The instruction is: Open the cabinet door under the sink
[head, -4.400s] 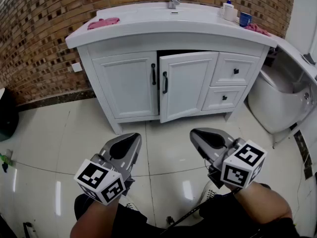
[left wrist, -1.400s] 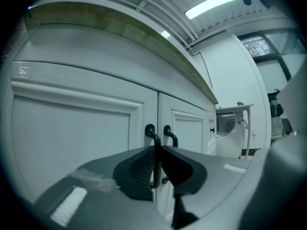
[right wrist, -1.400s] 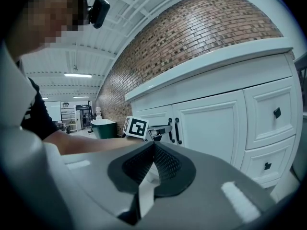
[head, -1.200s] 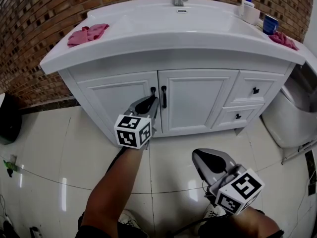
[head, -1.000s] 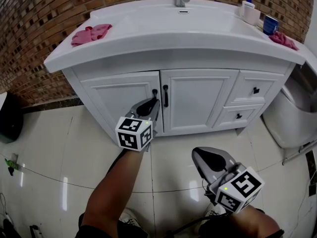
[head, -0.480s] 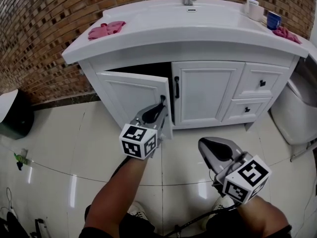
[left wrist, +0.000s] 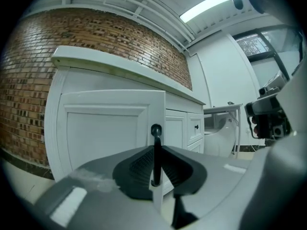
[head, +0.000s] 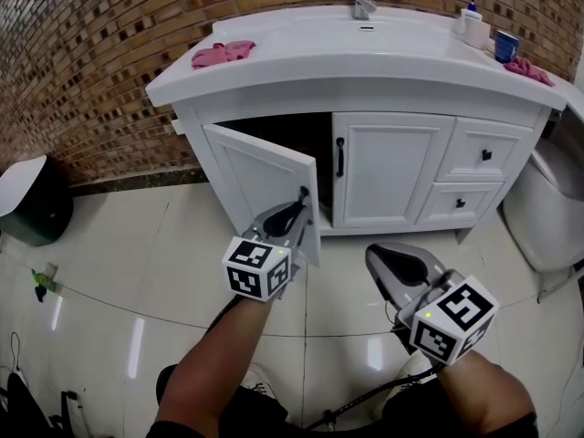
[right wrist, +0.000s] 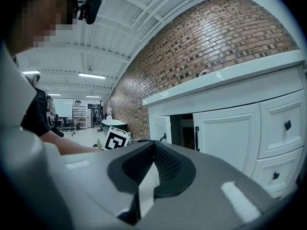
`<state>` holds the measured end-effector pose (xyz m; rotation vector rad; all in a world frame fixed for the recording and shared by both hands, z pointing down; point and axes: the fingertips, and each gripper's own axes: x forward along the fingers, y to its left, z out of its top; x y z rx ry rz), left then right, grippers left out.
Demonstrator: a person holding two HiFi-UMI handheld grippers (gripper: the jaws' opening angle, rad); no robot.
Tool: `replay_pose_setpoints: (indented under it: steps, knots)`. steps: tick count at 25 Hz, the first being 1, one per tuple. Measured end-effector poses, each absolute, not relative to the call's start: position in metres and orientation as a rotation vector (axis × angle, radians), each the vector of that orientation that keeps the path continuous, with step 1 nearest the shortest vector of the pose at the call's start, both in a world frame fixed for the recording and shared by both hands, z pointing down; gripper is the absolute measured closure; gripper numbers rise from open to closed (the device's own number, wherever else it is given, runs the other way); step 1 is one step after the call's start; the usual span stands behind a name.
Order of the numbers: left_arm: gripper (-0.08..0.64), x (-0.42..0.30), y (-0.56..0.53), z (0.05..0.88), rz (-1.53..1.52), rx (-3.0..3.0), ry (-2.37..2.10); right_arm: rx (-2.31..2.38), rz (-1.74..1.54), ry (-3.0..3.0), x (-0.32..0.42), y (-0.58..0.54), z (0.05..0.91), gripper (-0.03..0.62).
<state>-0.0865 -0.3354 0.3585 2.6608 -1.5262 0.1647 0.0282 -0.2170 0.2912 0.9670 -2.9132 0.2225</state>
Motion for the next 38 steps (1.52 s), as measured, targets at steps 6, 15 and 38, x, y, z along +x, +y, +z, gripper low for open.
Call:
replay_pose_setpoints:
  steps: [6, 15, 38]
  knots:
    - [0.518, -0.105, -0.309, 0.360, 0.157, 2.649, -1.546, 0.938, 0.168, -2.930, 0.014, -0.198, 0.284, 0.584]
    - [0.518, -0.135, -0.274, 0.359, 0.158, 2.604, -1.612, 0.919, 0.118, -2.926, 0.001, -0.182, 0.284, 0.584]
    - [0.534, -0.271, -0.212, 0.357, 0.121, 2.361, -1.923, 0.765, 0.064, -2.954, -0.058, -0.146, 0.282, 0.584]
